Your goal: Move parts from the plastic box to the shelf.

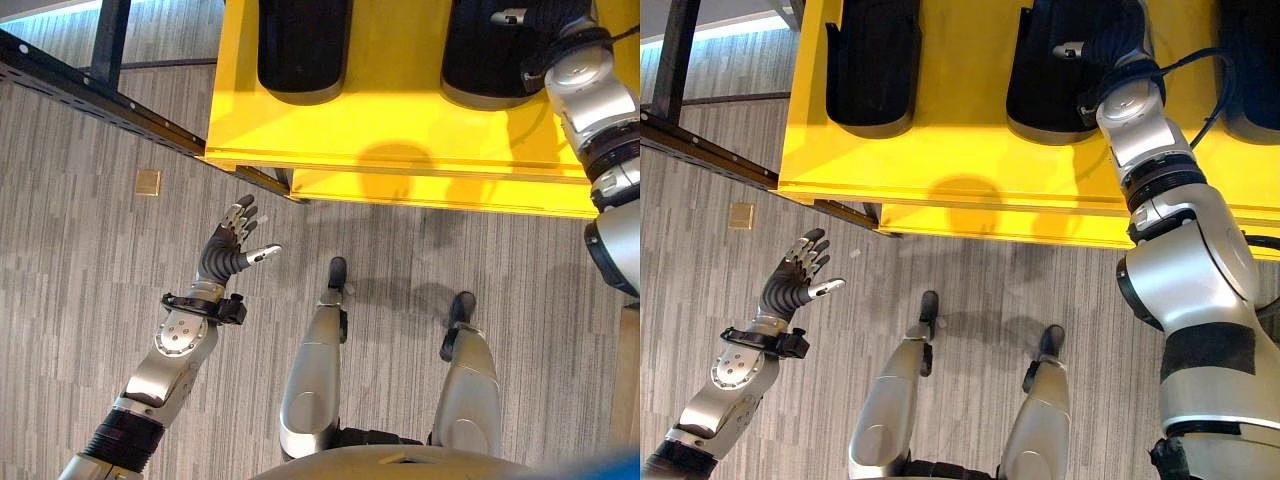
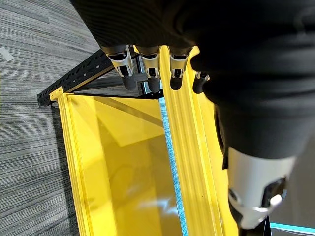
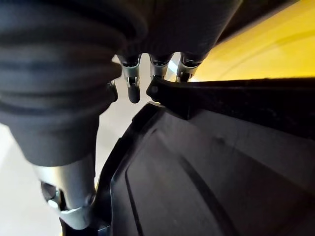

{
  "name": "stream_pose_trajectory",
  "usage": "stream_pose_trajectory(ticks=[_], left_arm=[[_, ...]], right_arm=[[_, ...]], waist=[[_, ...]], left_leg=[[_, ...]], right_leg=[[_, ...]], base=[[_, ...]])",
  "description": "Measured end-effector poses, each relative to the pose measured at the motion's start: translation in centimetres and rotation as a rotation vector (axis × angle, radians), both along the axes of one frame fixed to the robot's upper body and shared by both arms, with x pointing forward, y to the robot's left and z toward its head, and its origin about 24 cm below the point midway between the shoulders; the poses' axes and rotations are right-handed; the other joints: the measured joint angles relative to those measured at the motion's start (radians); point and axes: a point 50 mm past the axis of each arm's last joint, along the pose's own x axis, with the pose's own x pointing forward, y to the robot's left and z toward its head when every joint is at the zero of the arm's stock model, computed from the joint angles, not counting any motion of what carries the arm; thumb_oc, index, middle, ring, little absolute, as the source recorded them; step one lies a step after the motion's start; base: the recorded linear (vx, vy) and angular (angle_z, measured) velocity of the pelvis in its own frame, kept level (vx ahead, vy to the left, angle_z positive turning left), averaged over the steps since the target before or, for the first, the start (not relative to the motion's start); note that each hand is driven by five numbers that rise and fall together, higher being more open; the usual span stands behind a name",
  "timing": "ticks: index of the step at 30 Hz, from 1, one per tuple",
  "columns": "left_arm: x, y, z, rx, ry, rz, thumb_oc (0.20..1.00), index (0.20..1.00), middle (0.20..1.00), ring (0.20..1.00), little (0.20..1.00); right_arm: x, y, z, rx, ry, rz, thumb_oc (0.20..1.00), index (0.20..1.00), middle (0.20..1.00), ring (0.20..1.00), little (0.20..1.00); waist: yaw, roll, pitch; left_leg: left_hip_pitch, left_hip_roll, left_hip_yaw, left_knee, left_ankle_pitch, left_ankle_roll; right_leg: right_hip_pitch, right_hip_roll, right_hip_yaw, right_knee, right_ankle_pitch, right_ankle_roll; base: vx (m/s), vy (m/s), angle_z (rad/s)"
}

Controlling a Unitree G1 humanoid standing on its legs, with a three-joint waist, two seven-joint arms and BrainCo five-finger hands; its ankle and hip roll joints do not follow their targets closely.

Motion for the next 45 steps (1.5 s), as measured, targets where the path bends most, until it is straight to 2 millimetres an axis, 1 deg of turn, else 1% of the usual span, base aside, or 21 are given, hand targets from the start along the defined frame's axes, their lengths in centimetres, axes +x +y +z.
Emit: stream_pose_trajectory(ticks=[6, 14, 15, 20, 30, 33, 36, 45], left_arm=[[0.0, 0.1, 0.1, 0.000, -0.003, 0.005, 1.000, 1.000, 1.000, 1.000, 1.000], [-0.1, 0.2, 0.0, -0.001, -0.004, 0.006, 1.000, 1.000, 1.000, 1.000, 1.000], [-0.1, 0.2, 0.1, -0.001, -0.007, 0.007, 1.000, 1.000, 1.000, 1.000, 1.000], [-0.1, 0.2, 0.1, -0.001, -0.011, 0.011, 1.000, 1.000, 1.000, 1.000, 1.000], [0.0, 0.4, 0.2, -0.001, -0.017, 0.017, 1.000, 1.000, 1.000, 1.000, 1.000], [-0.1, 0.4, 0.3, -0.002, -0.024, 0.016, 1.000, 1.000, 1.000, 1.000, 1.000], [0.0, 0.4, 0.3, -0.001, -0.024, 0.016, 1.000, 1.000, 1.000, 1.000, 1.000], [0.0, 0.6, 0.6, 0.004, -0.032, 0.021, 1.000, 1.000, 1.000, 1.000, 1.000]], right_arm=[[0.1, 0.1, -0.1, -0.015, 0.011, 0.005, 1.000, 1.000, 1.000, 1.000, 1.000], [0.0, 0.0, 0.7, -0.054, 0.012, -0.014, 1.000, 1.000, 1.000, 1.000, 1.000], [-0.1, -0.2, 0.8, -0.067, 0.010, -0.021, 1.000, 1.000, 1.000, 1.000, 1.000], [-0.4, -1.2, 1.2, -0.088, 0.004, -0.051, 1.000, 1.000, 1.000, 1.000, 1.000], [-0.5, -0.9, 1.4, -0.139, 0.001, -0.055, 1.000, 1.000, 1.000, 1.000, 1.000], [-0.5, -0.7, 1.9, -0.162, -0.009, -0.056, 1.000, 1.000, 1.000, 1.000, 1.000], [-1.0, -1.2, 3.0, -0.169, -0.042, -0.064, 1.000, 1.000, 1.000, 1.000, 1.000], [-1.7, -1.5, 4.1, -0.207, -0.078, -0.065, 1.000, 1.000, 1.000, 1.000, 1.000]], waist=[[0.000, -0.013, 0.009], [0.005, -0.014, 0.010], [0.005, -0.014, 0.010], [0.018, -0.016, 0.011], [0.012, -0.024, 0.017], [0.006, -0.030, 0.020], [0.008, -0.030, 0.021], [0.004, -0.034, 0.021]], left_leg=[[-0.003, 0.000, -0.003, 0.006, 0.001, 0.000], [-0.011, -0.001, -0.013, 0.008, 0.002, -0.002], [-0.020, -0.001, -0.022, 0.009, 0.003, -0.003], [-0.029, -0.005, -0.025, 0.009, 0.003, -0.003], [-0.029, -0.005, -0.026, 0.013, 0.004, -0.002], [-0.029, -0.005, -0.027, 0.014, 0.006, -0.002], [-0.027, -0.005, -0.027, 0.014, 0.006, -0.002], [0.006, -0.004, -0.027, 0.015, 0.006, -0.002]], right_leg=[[-0.002, 0.000, 0.000, 0.007, 0.000, 0.000], [-0.002, 0.000, -0.009, 0.009, -0.004, -0.001], [-0.004, 0.000, -0.017, 0.010, -0.006, -0.002], [-0.011, -0.003, -0.019, 0.010, -0.007, -0.002], [-0.011, -0.003, -0.020, 0.015, -0.007, -0.002], [-0.010, -0.003, -0.019, 0.017, -0.006, -0.002], [-0.009, -0.003, -0.019, 0.018, -0.006, -0.002], [0.023, -0.003, -0.019, 0.019, -0.006, -0.002]], base=[[0.00, 0.000, 0.00], [0.00, -0.001, 0.03], [0.01, 0.005, 0.11], [0.00, 0.001, 0.03], [0.00, 0.000, 0.00], [0.00, 0.000, 0.00], [0.00, 0.000, 0.00], [0.00, 0.000, 0.00]])
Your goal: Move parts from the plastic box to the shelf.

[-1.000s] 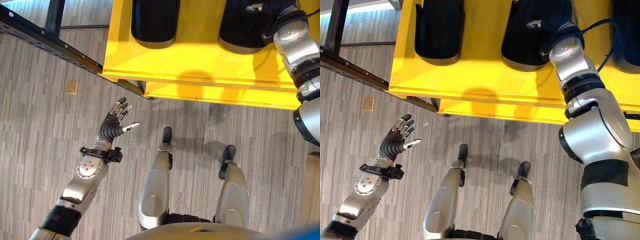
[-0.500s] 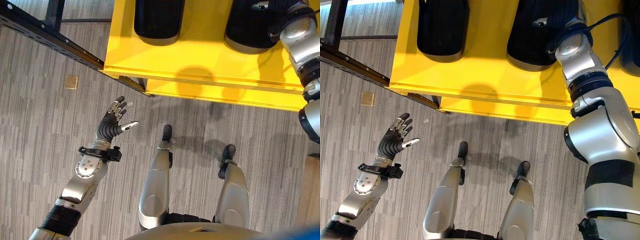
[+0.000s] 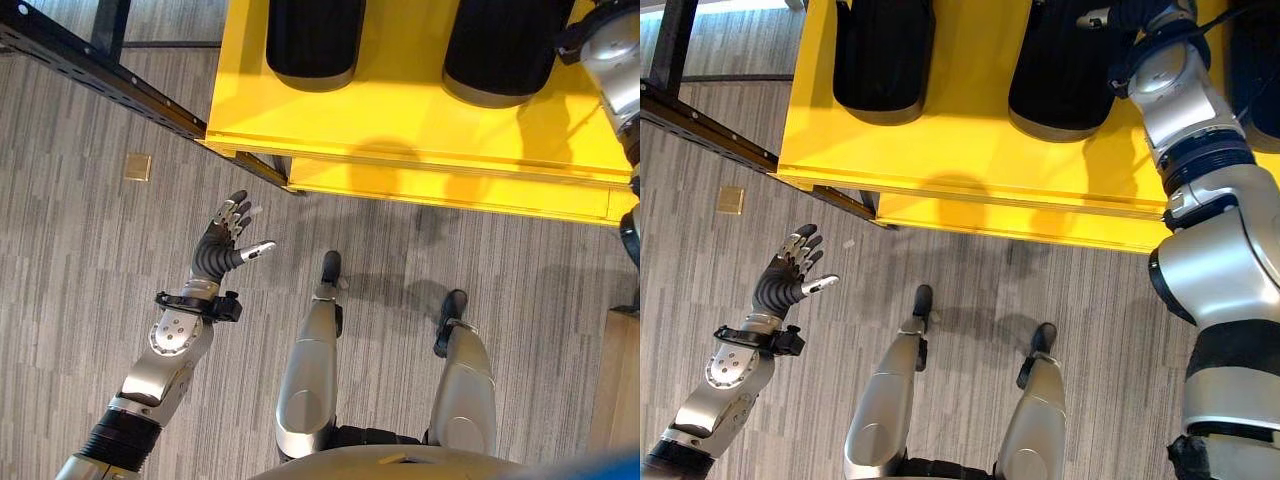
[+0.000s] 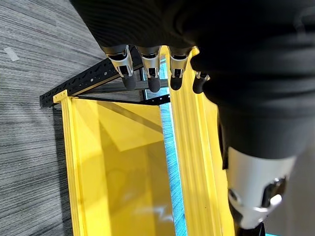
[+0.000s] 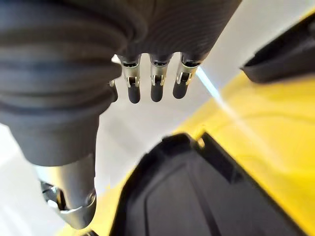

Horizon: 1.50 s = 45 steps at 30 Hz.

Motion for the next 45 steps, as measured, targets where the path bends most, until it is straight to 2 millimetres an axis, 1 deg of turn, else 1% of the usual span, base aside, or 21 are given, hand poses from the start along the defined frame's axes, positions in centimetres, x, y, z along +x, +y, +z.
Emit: stream_pose_trajectory(ticks=[2, 6, 8, 11, 13, 16, 17, 18, 20, 23, 24, 27, 29, 30, 34, 37, 39, 41, 43, 44, 45], left_arm=[[0.0, 0.0, 0.0, 0.003, 0.000, -0.003, 1.000, 1.000, 1.000, 1.000, 1.000], [0.0, 0.1, 0.1, 0.006, -0.002, -0.002, 1.000, 1.000, 1.000, 1.000, 1.000], [0.0, 0.4, 0.2, 0.007, -0.005, 0.009, 1.000, 1.000, 1.000, 1.000, 1.000], [0.0, 0.5, 0.3, 0.009, -0.011, 0.014, 1.000, 1.000, 1.000, 1.000, 1.000], [0.1, 0.6, 0.4, 0.011, -0.014, 0.017, 1.000, 1.000, 1.000, 1.000, 1.000], [0.1, 0.7, 0.5, 0.012, -0.019, 0.023, 1.000, 1.000, 1.000, 1.000, 1.000], [0.1, 0.8, 0.5, 0.012, -0.018, 0.024, 1.000, 1.000, 1.000, 1.000, 1.000], [0.1, 0.8, 0.5, 0.012, -0.015, 0.028, 1.000, 1.000, 1.000, 1.000, 1.000], [0.1, 0.9, 0.5, 0.013, -0.017, 0.036, 1.000, 1.000, 1.000, 1.000, 1.000], [0.2, 0.9, 0.6, 0.014, -0.021, 0.036, 1.000, 1.000, 1.000, 1.000, 1.000], [0.1, 1.0, 0.5, 0.013, -0.018, 0.044, 1.000, 1.000, 1.000, 1.000, 1.000], [0.1, 1.0, 0.5, 0.015, -0.017, 0.059, 1.000, 1.000, 1.000, 1.000, 1.000], [0.1, 1.0, 0.5, 0.016, -0.019, 0.059, 1.000, 1.000, 1.000, 1.000, 1.000], [0.1, 1.0, 0.4, 0.009, -0.017, 0.067, 1.000, 1.000, 1.000, 1.000, 1.000], [0.1, 0.9, 0.2, 0.004, -0.006, 0.079, 1.000, 1.000, 1.000, 1.000, 1.000], [0.1, 0.8, 0.2, 0.027, -0.008, 0.077, 1.000, 1.000, 1.000, 1.000, 1.000], [0.0, 0.8, 0.1, 0.033, -0.006, 0.080, 1.000, 1.000, 1.000, 1.000, 1.000], [0.0, 0.7, 0.0, 0.030, -0.004, 0.090, 1.000, 1.000, 1.000, 1.000, 1.000], [0.0, 0.7, 0.0, 0.029, -0.003, 0.093, 1.000, 1.000, 1.000, 1.000, 1.000], [0.0, 0.7, -0.1, 0.029, 0.000, 0.093, 1.000, 1.000, 1.000, 1.000, 1.000], [-0.1, 0.7, -0.2, 0.028, 0.003, 0.094, 1.000, 1.000, 1.000, 1.000, 1.000]], right_arm=[[-0.1, 0.2, 0.4, -0.015, -0.014, 0.001, 1.000, 1.000, 1.000, 1.000, 1.000], [-0.8, 0.6, 2.1, -0.042, -0.070, 0.011, 1.000, 1.000, 1.000, 1.000, 1.000], [-1.1, 0.8, 2.5, -0.052, -0.096, 0.022, 1.000, 1.000, 1.000, 1.000, 1.000], [-1.5, 2.0, 3.3, -0.052, -0.139, 0.076, 1.000, 1.000, 1.000, 1.000, 1.000], [-1.7, 2.4, 3.6, -0.049, -0.162, 0.095, 1.000, 1.000, 1.000, 1.000, 1.000], [-2.9, 4.3, 5.1, -0.006, -0.270, 0.205, 1.000, 1.000, 1.000, 1.000, 1.000], [-3.2, 4.8, 5.1, 0.014, -0.294, 0.241, 1.000, 1.000, 1.000, 1.000, 1.000], [-3.7, 5.5, 4.5, 0.058, -0.340, 0.308, 1.000, 1.000, 1.000, 1.000, 1.000], [-3.9, 6.6, 3.7, 0.065, -0.351, 0.369, 1.000, 1.000, 1.000, 1.000, 1.000], [-3.7, 7.2, 2.5, 0.118, -0.347, 0.411, 1.000, 1.000, 1.000, 1.000, 1.000], [-3.7, 7.7, 1.5, 0.150, -0.342, 0.439, 1.000, 1.000, 1.000, 1.000, 1.000], [-3.7, 9.1, -1.2, 0.212, -0.311, 0.519, 1.000, 1.000, 1.000, 1.000, 1.000], [-3.8, 9.5, -2.2, 0.238, -0.298, 0.544, 1.000, 1.000, 1.000, 1.000, 1.000], [-4.0, 10.1, -4.1, 0.323, -0.287, 0.597, 1.000, 1.000, 1.000, 1.000, 1.000], [-4.1, 11.7, -9.4, 0.453, -0.174, 0.661, 1.000, 1.000, 1.000, 1.000, 1.000], [-4.0, 12.2, -11.0, 0.496, -0.125, 0.679, 1.000, 1.000, 1.000, 1.000, 1.000], [-4.2, 12.5, -11.2, 0.530, -0.120, 0.700, 1.000, 1.000, 1.000, 1.000, 1.000], [-4.5, 13.5, -11.4, 0.550, -0.118, 0.741, 1.000, 1.000, 1.000, 1.000, 1.000], [-4.6, 14.1, -11.4, 0.569, -0.115, 0.763, 1.000, 1.000, 1.000, 1.000, 1.000], [-5.2, 15.2, -11.6, 0.583, -0.109, 0.813, 1.000, 1.000, 1.000, 1.000, 1.000], [-5.4, 15.3, -11.5, 0.583, -0.115, 0.826, 1.000, 1.000, 1.000, 1.000, 1.000]], waist=[[-0.002, -0.002, -0.001], [-0.002, -0.006, -0.003], [-0.003, -0.021, -0.003], [-0.008, -0.040, -0.009], [-0.010, -0.045, -0.010], [-0.010, -0.047, -0.009], [-0.014, -0.048, -0.008], [-0.012, -0.053, -0.011], [-0.013, -0.059, -0.014], [-0.013, -0.064, -0.017], [-0.016, -0.067, -0.018], [-0.020, -0.068, -0.019], [-0.022, -0.068, -0.019], [-0.026, -0.071, -0.021], [-0.031, -0.074, -0.021], [-0.029, -0.075, -0.021], [-0.028, -0.075, -0.021], [-0.029, -0.075, -0.020], [-0.028, -0.075, -0.020], [-0.026, -0.075, -0.019], [-0.027, -0.075, -0.019]], left_leg=[[0.011, 0.001, 0.000, -0.001, 0.000, 0.000], [0.011, 0.002, 0.000, -0.003, 0.001, 0.001], [0.020, 0.003, 0.000, -0.003, 0.002, 0.001], [0.033, 0.005, 0.001, -0.006, 0.000, 0.002], [0.033, 0.005, 0.001, -0.005, 0.000, 0.003], [0.034, 0.003, 0.002, -0.003, -0.003, 0.007], [0.037, 0.003, 0.001, -0.001, -0.005, 0.009], [0.043, 0.003, 0.001, -0.001, -0.006, 0.010], [0.043, 0.003, 0.002, -0.001, -0.008, 0.010], [0.042, 0.003, 0.002, -0.001, -0.008, 0.011], [0.042, 0.003, 0.003, 0.000, -0.013, 0.016], [0.040, 0.004, 0.004, 0.003, -0.018, 0.017], [0.038, 0.004, 0.005, 0.003, -0.018, 0.017], [0.034, 0.005, 0.005, 0.014, -0.025, 0.017], [0.027, 0.006, 0.012, 0.035, -0.039, 0.014], [0.024, 0.006, 0.015, 0.035, -0.041, 0.017], [0.025, 0.006, 0.015, 0.035, -0.042, 0.019], [0.024, 0.006, 0.017, 0.035, -0.044, 0.020], [0.024, 0.006, 0.017, 0.035, -0.044, 0.021], [0.024, 0.006, 0.017, 0.035, -0.045, 0.021], [0.024, 0.007, 0.017, 0.035, -0.046, 0.020]], right_leg=[[0.012, 0.001, -0.001, -0.003, 0.000, 0.000], [0.016, 0.003, -0.001, -0.014, 0.008, 0.000], [0.026, 0.004, -0.001, -0.018, 0.009, 0.000], [0.049, 0.006, -0.006, -0.041, 0.016, 0.001], [0.054, 0.007, -0.007, -0.050, 0.022, 0.002], [0.074, 0.008, -0.012, -0.086, 0.041, 0.007], [0.082, 0.009, -0.015, -0.090, 0.042, 0.007], [0.090, 0.009, -0.018, -0.096, 0.042, 0.007], [0.092, 0.009, -0.018, -0.099, 0.042, 0.007], [0.092, 0.009, -0.018, -0.102, 0.043, 0.004], [0.092, 0.009, -0.018, -0.103, 0.042, 0.002], [0.092, 0.009, -0.018, -0.105, 0.041, 0.001], [0.092, 0.009, -0.018, -0.109, 0.042, 0.001], [0.091, 0.010, -0.017, -0.109, 0.042, 0.000], [0.090, 0.011, -0.008, -0.111, 0.042, 0.001], [0.086, 0.010, -0.006, -0.114, 0.042, 0.001], [0.087, 0.010, -0.006, -0.114, 0.042, 0.001], [0.085, 0.010, -0.005, -0.115, 0.042, 0.001], [0.085, 0.010, -0.005, -0.114, 0.042, 0.001], [0.085, 0.010, -0.005, -0.114, 0.041, 0.002], [0.085, 0.010, -0.005, -0.114, 0.041, 0.002]], base=[[0.00, 0.000, 0.00], [0.00, 0.000, 0.00], [0.00, 0.000, 0.00], [0.00, 0.000, 0.00], [0.00, 0.000, 0.00], [0.00, 0.000, 0.00], [0.00, 0.000, 0.00], [0.00, 0.000, 0.00], [0.00, 0.000, 0.00], [0.00, 0.000, 0.00], [0.00, 0.000, 0.00], [0.00, 0.000, 0.00], [0.00, 0.000, 0.00], [0.01, 0.007, -0.04], [0.00, 0.005, -0.05], [0.00, 0.000, 0.00], [0.00, 0.000, 0.00], [0.00, 0.000, 0.00], [0.00, 0.000, 0.00], [0.00, 0.000, 0.00], [0.00, 0.000, 0.00]])
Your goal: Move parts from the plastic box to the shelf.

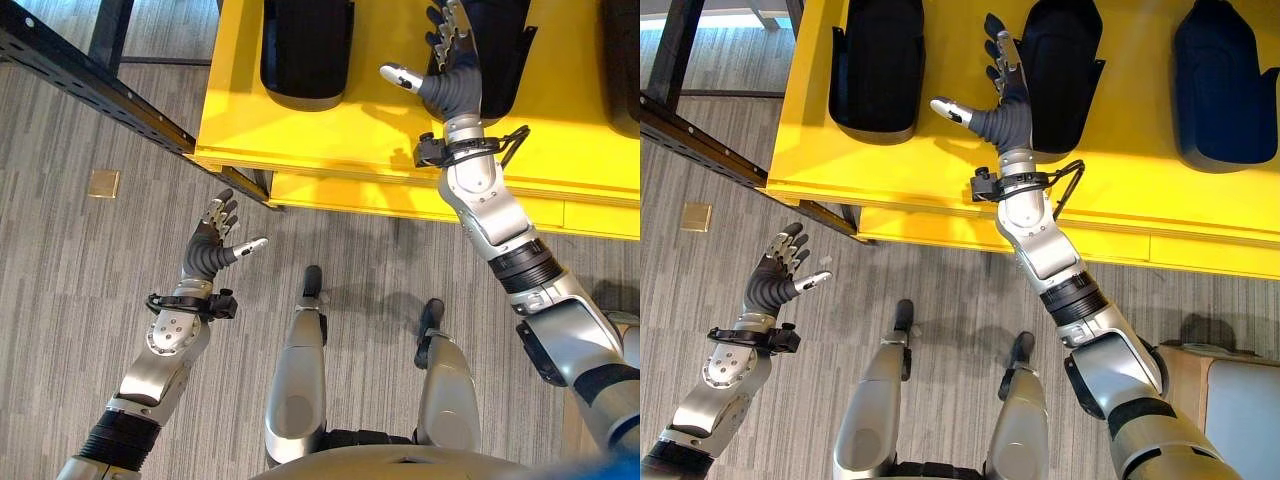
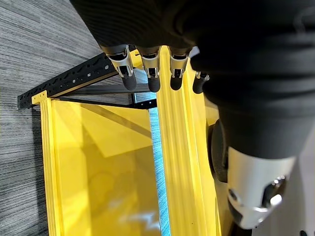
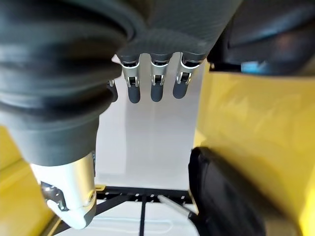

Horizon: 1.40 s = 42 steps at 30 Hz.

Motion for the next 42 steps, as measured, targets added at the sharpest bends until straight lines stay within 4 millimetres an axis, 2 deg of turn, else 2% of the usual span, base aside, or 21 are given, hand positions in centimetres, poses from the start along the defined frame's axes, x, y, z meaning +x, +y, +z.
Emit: stream_pose_trajectory(ticks=[4, 14, 17, 35, 42], left_arm=[[0.0, -0.2, -0.2, 0.001, 0.006, -0.004, 1.000, 1.000, 1.000, 1.000, 1.000], [-0.1, -0.1, -0.2, 0.032, 0.000, 0.016, 1.000, 1.000, 1.000, 1.000, 1.000], [-0.1, 0.0, -0.2, 0.032, 0.000, 0.028, 1.000, 1.000, 1.000, 1.000, 1.000], [-0.3, 0.1, -0.4, 0.032, 0.008, 0.036, 1.000, 1.000, 1.000, 1.000, 1.000], [-0.4, 0.1, -0.5, 0.032, 0.012, 0.036, 1.000, 1.000, 1.000, 1.000, 1.000]], right_arm=[[-1.2, 2.3, -1.1, -0.022, 0.010, 0.121, 1.000, 1.000, 1.000, 1.000, 1.000], [-1.5, 3.7, -2.2, 0.002, 0.061, 0.191, 1.000, 1.000, 1.000, 1.000, 1.000], [-1.4, 3.4, -3.0, 0.006, 0.090, 0.181, 1.000, 1.000, 1.000, 1.000, 1.000], [-0.5, 2.0, -4.3, 0.056, 0.149, 0.086, 1.000, 1.000, 1.000, 1.000, 1.000], [0.8, 1.0, -5.5, 0.121, 0.225, 0.008, 1.000, 1.000, 1.000, 1.000, 1.000]], waist=[[0.003, 0.000, 0.003], [0.006, -0.002, 0.011], [0.007, -0.002, 0.012], [0.003, 0.005, 0.025], [0.005, 0.007, 0.026]], left_leg=[[-0.001, 0.000, 0.000, 0.002, -0.001, 0.000], [-0.007, -0.001, -0.005, 0.016, -0.008, 0.000], [-0.009, -0.001, -0.008, 0.017, -0.008, 0.000], [-0.017, -0.001, -0.012, 0.030, -0.013, 0.001], [-0.019, -0.002, -0.013, 0.031, -0.013, 0.000]], right_leg=[[0.000, 0.000, 0.000, 0.004, -0.004, 0.001], [-0.002, -0.001, -0.002, 0.015, -0.010, 0.001], [-0.003, -0.001, -0.004, 0.016, -0.010, 0.001], [-0.005, -0.002, -0.006, 0.027, -0.015, 0.000], [-0.007, -0.002, -0.007, 0.030, -0.017, 0.000]], base=[[0.00, 0.000, 0.00], [0.00, 0.000, 0.00], [0.00, 0.000, 0.00], [0.00, 0.000, 0.00], [0.00, 0.000, 0.00]])
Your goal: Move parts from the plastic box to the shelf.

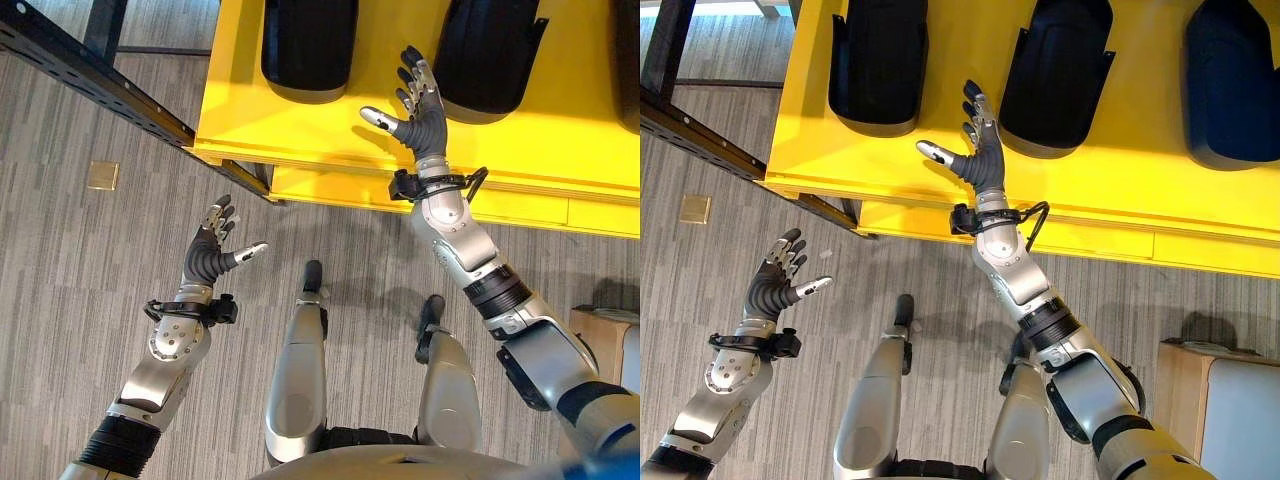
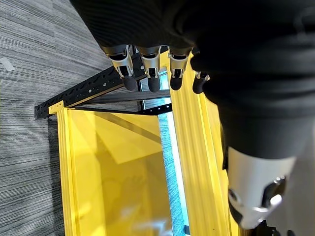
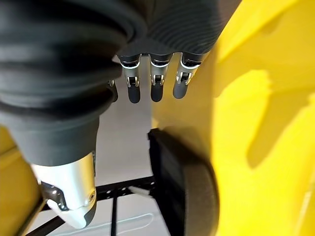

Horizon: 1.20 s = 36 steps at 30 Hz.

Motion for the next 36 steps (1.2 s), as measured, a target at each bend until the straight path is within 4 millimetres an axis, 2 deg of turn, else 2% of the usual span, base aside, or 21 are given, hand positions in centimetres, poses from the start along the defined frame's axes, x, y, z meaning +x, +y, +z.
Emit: stream_pose_trajectory(ticks=[7, 12, 21, 26, 30, 36], left_arm=[[0.0, 0.0, 0.0, -0.001, -0.002, -0.001, 1.000, 1.000, 1.000, 1.000, 1.000], [0.0, 0.0, 0.0, -0.002, -0.003, -0.001, 1.000, 1.000, 1.000, 1.000, 1.000], [0.0, 0.0, 0.1, -0.003, -0.006, -0.002, 1.000, 1.000, 1.000, 1.000, 1.000], [0.0, 0.0, 0.1, -0.003, -0.007, -0.002, 1.000, 1.000, 1.000, 1.000, 1.000], [0.0, 0.0, 0.2, -0.003, -0.012, -0.003, 1.000, 1.000, 1.000, 1.000, 1.000], [0.1, 0.0, 0.3, -0.005, -0.021, -0.003, 1.000, 1.000, 1.000, 1.000, 1.000]], right_arm=[[1.3, -0.2, 0.6, -0.006, 0.022, -0.034, 1.000, 1.000, 1.000, 1.000, 1.000], [2.1, 0.1, 2.0, -0.016, 0.004, -0.049, 1.000, 1.000, 1.000, 1.000, 1.000], [2.9, 0.6, 2.2, -0.031, 0.031, -0.063, 1.000, 1.000, 1.000, 1.000, 1.000], [3.3, 0.0, 1.6, -0.039, 0.061, -0.097, 1.000, 1.000, 1.000, 1.000, 1.000], [3.7, -0.4, 2.6, -0.029, 0.047, -0.134, 1.000, 1.000, 1.000, 1.000, 1.000], [4.3, -1.4, 3.0, -0.018, 0.057, -0.179, 1.000, 1.000, 1.000, 1.000, 1.000]], waist=[[0.012, 0.004, 0.002], [0.027, 0.016, 0.009], [0.031, 0.016, 0.009], [0.035, 0.017, 0.009], [0.038, 0.018, 0.009], [0.047, 0.019, 0.010]], left_leg=[[-0.006, -0.001, -0.003, 0.001, 0.000, 0.000], [-0.013, -0.004, -0.010, 0.004, 0.003, -0.005], [-0.017, -0.007, -0.014, 0.004, 0.003, -0.005], [-0.019, -0.012, -0.022, 0.004, 0.003, -0.006], [-0.046, -0.016, -0.025, 0.025, -0.001, -0.006], [-0.049, -0.020, -0.026, 0.037, -0.005, -0.003]], right_leg=[[-0.004, -0.001, -0.004, 0.001, -0.001, -0.001], [-0.006, -0.003, -0.011, 0.003, -0.002, -0.001], [-0.006, -0.006, -0.016, 0.005, -0.006, 0.000], [-0.009, -0.012, -0.022, 0.022, -0.020, 0.001], [-0.033, -0.016, -0.021, 0.039, -0.024, 0.000], [-0.033, -0.019, -0.021, 0.044, -0.025, 0.000]], base=[[0.00, 0.000, 0.00], [0.01, 0.003, 0.02], [0.00, 0.001, 0.00], [0.02, 0.008, 0.05], [0.01, 0.007, 0.02], [0.00, 0.002, 0.01]])
